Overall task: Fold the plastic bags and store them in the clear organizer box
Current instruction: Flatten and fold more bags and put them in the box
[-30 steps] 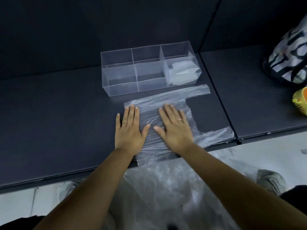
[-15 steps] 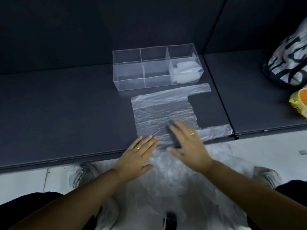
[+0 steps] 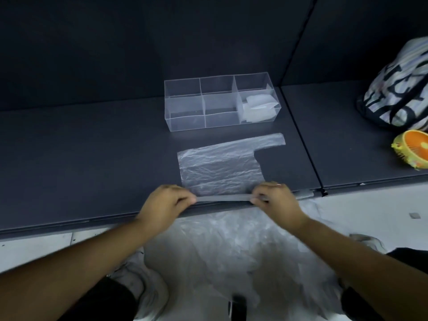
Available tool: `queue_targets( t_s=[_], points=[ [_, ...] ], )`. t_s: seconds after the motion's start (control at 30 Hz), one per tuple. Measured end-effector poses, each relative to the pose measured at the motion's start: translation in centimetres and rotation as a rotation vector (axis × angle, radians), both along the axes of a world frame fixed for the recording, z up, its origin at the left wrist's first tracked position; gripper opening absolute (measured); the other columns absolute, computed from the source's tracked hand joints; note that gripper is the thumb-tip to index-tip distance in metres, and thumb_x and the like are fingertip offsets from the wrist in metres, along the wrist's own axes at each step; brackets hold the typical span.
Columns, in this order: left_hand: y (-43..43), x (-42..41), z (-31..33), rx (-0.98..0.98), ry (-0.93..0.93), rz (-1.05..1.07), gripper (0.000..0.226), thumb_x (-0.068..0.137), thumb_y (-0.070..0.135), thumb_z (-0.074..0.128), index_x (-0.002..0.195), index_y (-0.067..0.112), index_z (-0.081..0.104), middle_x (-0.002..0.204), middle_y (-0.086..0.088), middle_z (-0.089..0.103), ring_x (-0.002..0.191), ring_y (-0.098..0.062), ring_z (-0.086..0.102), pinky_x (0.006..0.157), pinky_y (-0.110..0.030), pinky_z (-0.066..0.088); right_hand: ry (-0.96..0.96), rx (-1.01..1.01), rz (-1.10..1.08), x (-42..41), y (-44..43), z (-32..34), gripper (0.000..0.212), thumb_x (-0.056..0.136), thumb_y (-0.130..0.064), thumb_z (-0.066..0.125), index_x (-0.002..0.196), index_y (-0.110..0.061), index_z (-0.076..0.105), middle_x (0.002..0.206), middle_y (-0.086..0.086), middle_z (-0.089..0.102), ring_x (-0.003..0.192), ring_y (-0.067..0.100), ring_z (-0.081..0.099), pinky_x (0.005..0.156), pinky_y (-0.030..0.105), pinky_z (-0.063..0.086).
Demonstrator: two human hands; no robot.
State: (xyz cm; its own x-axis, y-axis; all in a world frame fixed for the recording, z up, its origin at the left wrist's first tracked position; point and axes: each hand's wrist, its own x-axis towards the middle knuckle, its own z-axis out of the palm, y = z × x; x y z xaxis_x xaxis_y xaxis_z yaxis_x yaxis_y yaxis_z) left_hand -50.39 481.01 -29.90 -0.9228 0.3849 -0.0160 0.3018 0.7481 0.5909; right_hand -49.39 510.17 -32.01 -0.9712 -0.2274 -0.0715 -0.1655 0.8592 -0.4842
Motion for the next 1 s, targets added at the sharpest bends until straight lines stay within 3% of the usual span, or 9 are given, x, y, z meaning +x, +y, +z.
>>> queue_targets(
  t_s=[0.13,0.23,0.33,0.5,0.63,0.73,0.83,0.9,1.0],
  points=[
    [-2.1,-3.6,1.0,0.124,-0.432,0.160,0.008,0.086,0.019,0.069,0.090,0.017,0.076,0.083,0.014,0.071,0.070,0.014,0.060,0.069,-0.001,0.041,-0.370,-0.160,-0.096,-2.7,5.8,2.4,0.016,0.082,-0.023,0.074,0.074,-0.010,0.068,0.070,0.000,0.065,0.070,0.011,0.060,0.067,0.023,0.043],
    [-3.0,-6.6,0.9,0.166,-0.557,0.269,0.013,0.087,0.021,0.068,0.096,0.013,0.074,0.093,0.006,0.071,0.083,0.005,0.061,0.078,-0.009,0.041,-0.472,-0.388,-0.173,-5.5,8.1,3.3,0.015,0.084,-0.023,0.072,0.077,-0.010,0.074,0.076,0.002,0.074,0.072,0.008,0.067,0.070,0.014,0.047],
    [-3.1,-9.3,0.3,0.194,-0.589,0.379,0.004,0.084,0.027,0.072,0.085,0.023,0.072,0.086,0.013,0.069,0.083,0.006,0.059,0.078,-0.013,0.039,-0.495,-0.480,-0.297,-8.4,8.9,2.5,0.019,0.087,-0.028,0.067,0.083,-0.010,0.074,0.081,0.001,0.074,0.076,0.010,0.065,0.075,0.019,0.047],
    [-2.2,-12.4,-1.8,0.219,-0.533,0.514,0.007,0.082,0.032,0.074,0.082,0.025,0.072,0.088,0.011,0.066,0.083,0.001,0.056,0.084,-0.020,0.037,-0.353,-0.471,-0.567,-11.5,8.3,-0.8,0.023,0.085,-0.026,0.072,0.082,-0.004,0.073,0.078,-0.002,0.067,0.077,0.005,0.056,0.078,0.018,0.040],
    [-1.0,-13.0,-2.9,0.136,-0.446,0.572,0.020,0.084,0.035,0.071,0.090,0.017,0.074,0.096,0.006,0.067,0.088,-0.009,0.058,0.080,-0.023,0.041,-0.249,-0.329,-0.700,-12.3,7.6,-2.0,0.026,0.082,-0.030,0.074,0.070,-0.007,0.069,0.062,-0.001,0.057,0.067,0.015,0.052,0.061,0.024,0.038],
    [0.6,-12.0,-2.5,-0.054,-0.001,0.581,0.016,0.089,0.023,0.065,0.093,0.009,0.071,0.103,-0.009,0.064,0.094,-0.027,0.058,0.085,-0.036,0.046,-0.226,-0.242,-0.730,-12.7,7.4,-2.4,0.035,0.082,-0.034,0.073,0.067,-0.003,0.066,0.062,0.007,0.057,0.067,0.022,0.054,0.058,0.028,0.037],
    [3.6,-9.7,-2.4,-0.100,0.423,0.251,0.018,0.085,-0.001,0.058,0.100,0.001,0.069,0.103,-0.019,0.063,0.092,-0.038,0.059,0.087,-0.046,0.050,-0.222,-0.200,-0.764,-13.0,7.2,-2.6,0.048,0.082,-0.037,0.072,0.072,0.009,0.061,0.064,0.013,0.051,0.063,0.024,0.050,0.056,0.030,0.035],
    [5.7,-8.2,-3.4,-0.181,0.348,0.047,0.036,0.089,0.002,0.056,0.124,-0.002,0.058,0.128,-0.022,0.056,0.117,-0.038,0.054,0.107,-0.045,0.037,-0.219,-0.199,-0.794,-13.2,7.0,-2.6,0.047,0.081,-0.037,0.072,0.074,0.008,0.063,0.061,0.012,0.052,0.063,0.026,0.052,0.051,0.027,0.035],
    [6.2,-7.4,-6.1,-0.387,0.067,0.048,0.062,0.103,0.041,0.026,0.152,0.011,0.004,0.161,-0.005,0.002,0.148,-0.021,-0.001,0.117,-0.033,-0.009,-0.188,-0.192,-0.844,-13.1,6.5,-2.3,0.042,0.083,-0.038,0.070,0.080,0.003,0.068,0.071,0.016,0.064,0.077,0.033,0.063,0.055,0.027,0.037]
  ],
)
